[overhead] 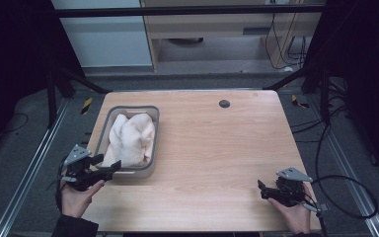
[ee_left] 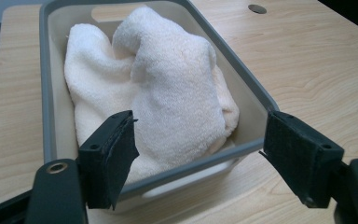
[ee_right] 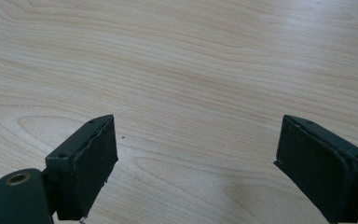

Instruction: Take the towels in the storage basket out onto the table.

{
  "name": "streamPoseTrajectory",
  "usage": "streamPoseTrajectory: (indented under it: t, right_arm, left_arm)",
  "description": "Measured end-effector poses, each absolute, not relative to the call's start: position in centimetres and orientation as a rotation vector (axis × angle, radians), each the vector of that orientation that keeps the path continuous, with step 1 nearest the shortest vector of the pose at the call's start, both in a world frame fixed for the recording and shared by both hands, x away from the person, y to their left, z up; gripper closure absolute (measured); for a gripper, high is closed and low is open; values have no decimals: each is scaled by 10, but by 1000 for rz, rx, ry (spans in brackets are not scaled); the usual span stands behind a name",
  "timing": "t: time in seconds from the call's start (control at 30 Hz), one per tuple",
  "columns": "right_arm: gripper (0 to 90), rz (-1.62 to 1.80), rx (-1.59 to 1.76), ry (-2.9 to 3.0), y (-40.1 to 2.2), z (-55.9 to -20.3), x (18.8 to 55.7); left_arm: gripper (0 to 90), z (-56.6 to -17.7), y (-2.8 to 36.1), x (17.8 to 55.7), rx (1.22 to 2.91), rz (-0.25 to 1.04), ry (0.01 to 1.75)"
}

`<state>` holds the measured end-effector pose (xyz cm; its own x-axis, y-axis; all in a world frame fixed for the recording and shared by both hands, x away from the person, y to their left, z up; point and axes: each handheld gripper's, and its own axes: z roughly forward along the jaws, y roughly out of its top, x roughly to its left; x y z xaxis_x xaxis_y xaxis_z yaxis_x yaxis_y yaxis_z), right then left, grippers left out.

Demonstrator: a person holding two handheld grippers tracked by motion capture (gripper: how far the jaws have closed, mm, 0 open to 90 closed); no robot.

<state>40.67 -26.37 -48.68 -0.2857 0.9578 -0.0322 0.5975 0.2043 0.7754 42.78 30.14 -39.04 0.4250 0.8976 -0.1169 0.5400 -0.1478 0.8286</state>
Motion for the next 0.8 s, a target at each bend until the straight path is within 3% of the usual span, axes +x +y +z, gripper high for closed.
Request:
streamPoseTrajectory:
  t: [0.8]
  right_arm:
    - [124,885,1438,1990,-264,-489,409]
  left_arm:
    - [239,-357,281,474,1929,523,1243]
